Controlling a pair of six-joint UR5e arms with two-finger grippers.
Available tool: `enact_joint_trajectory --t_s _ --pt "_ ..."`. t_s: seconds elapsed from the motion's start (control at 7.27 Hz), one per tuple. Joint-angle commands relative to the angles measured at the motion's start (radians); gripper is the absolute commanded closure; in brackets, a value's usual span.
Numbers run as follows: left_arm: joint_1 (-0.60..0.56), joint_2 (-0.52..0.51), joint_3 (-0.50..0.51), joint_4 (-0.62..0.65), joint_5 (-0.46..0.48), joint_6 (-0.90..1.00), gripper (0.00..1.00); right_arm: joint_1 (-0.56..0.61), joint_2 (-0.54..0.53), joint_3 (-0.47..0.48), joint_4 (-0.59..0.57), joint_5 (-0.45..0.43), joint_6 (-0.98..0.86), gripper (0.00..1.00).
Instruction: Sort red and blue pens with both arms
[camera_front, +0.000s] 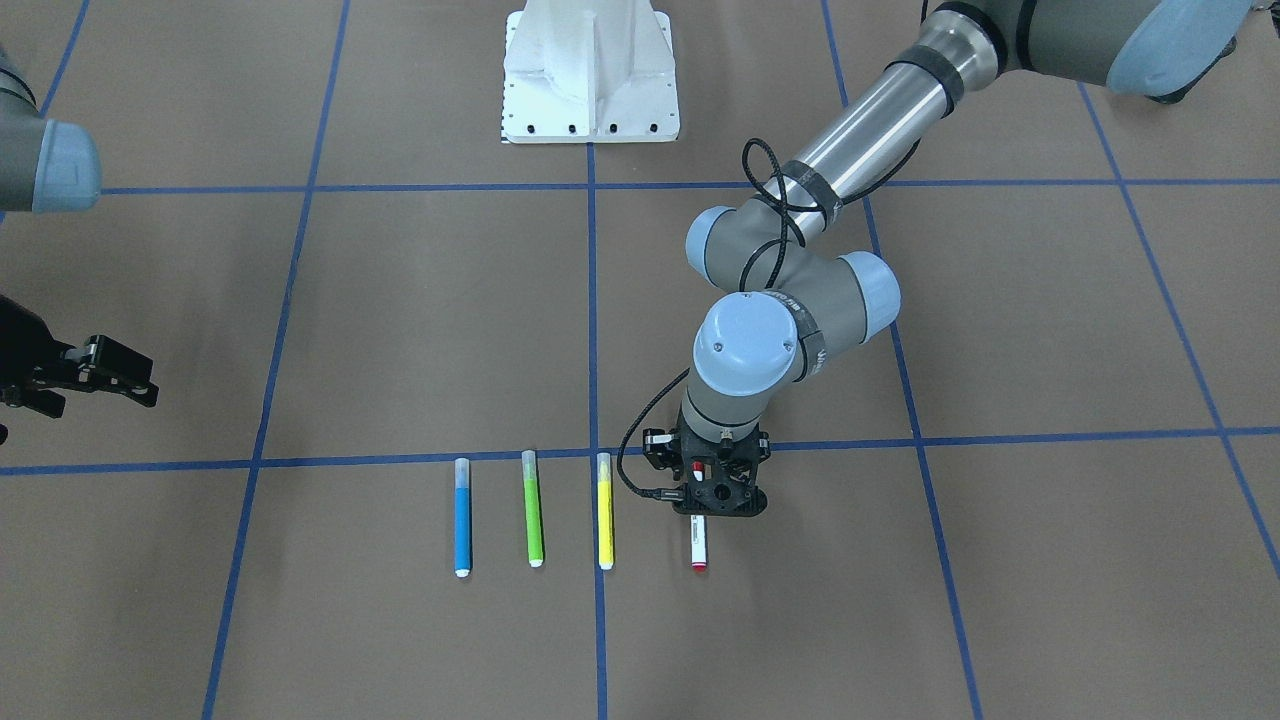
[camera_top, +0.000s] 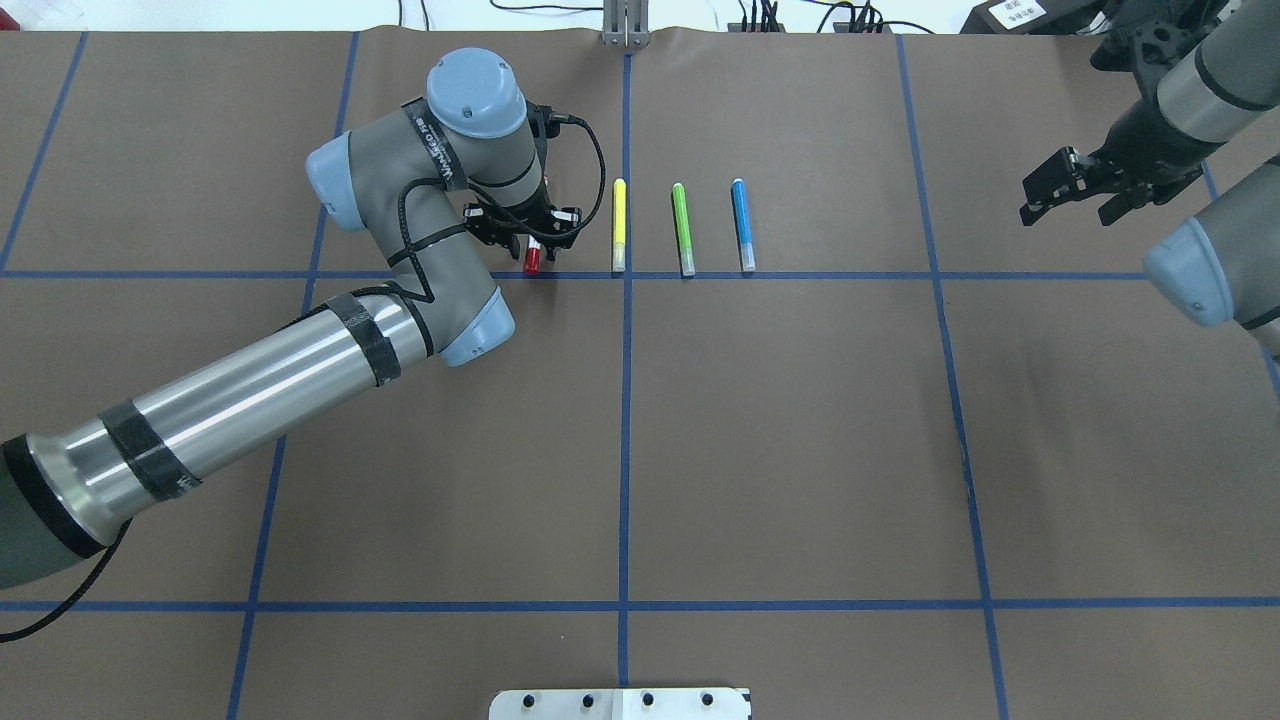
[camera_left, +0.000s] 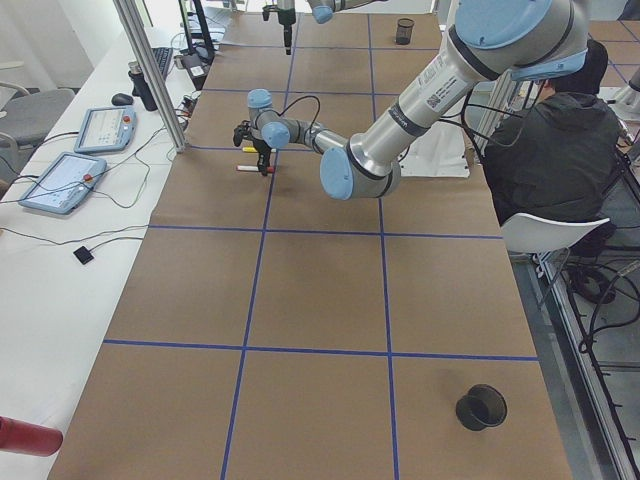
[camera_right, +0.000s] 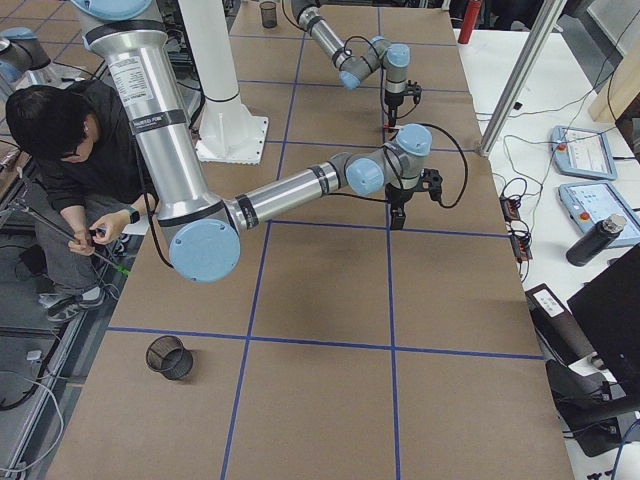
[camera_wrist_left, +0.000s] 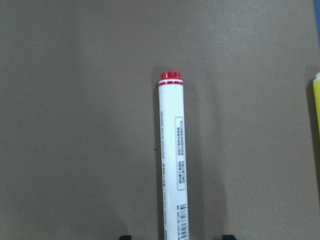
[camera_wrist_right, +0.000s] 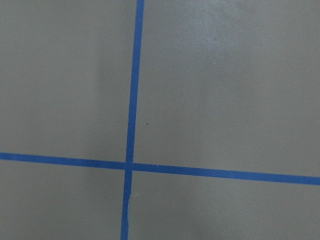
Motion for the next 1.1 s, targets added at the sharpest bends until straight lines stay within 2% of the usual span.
enact_joint_trajectory --t_s 0.0,0.28,0.69,0.83,0.96 --pt "0.001 0.001 -0.003 0.005 0.000 -0.001 1.00 0.000 0.002 -0.002 0.000 0.001 0.000 0.00" --pt "-0.040 -0.002 -0.024 0.012 -0.018 -0.004 1.00 0.000 0.004 0.001 0.000 0.003 0.000 0.00" --pt "-0.152 0.005 -0.027 0.061 -0.106 0.025 1.00 -0.038 0.079 0.001 0.000 -0.005 0.070 0.00" --pt "-0.183 0.028 -0.044 0.061 -0.120 0.057 1.00 -0.087 0.115 -0.001 0.002 -0.033 0.166 0.00" --pt "-0.213 0.053 -0.055 0.061 -0.144 0.083 1.00 -0.151 0.174 -0.012 0.000 -0.110 0.243 0.00"
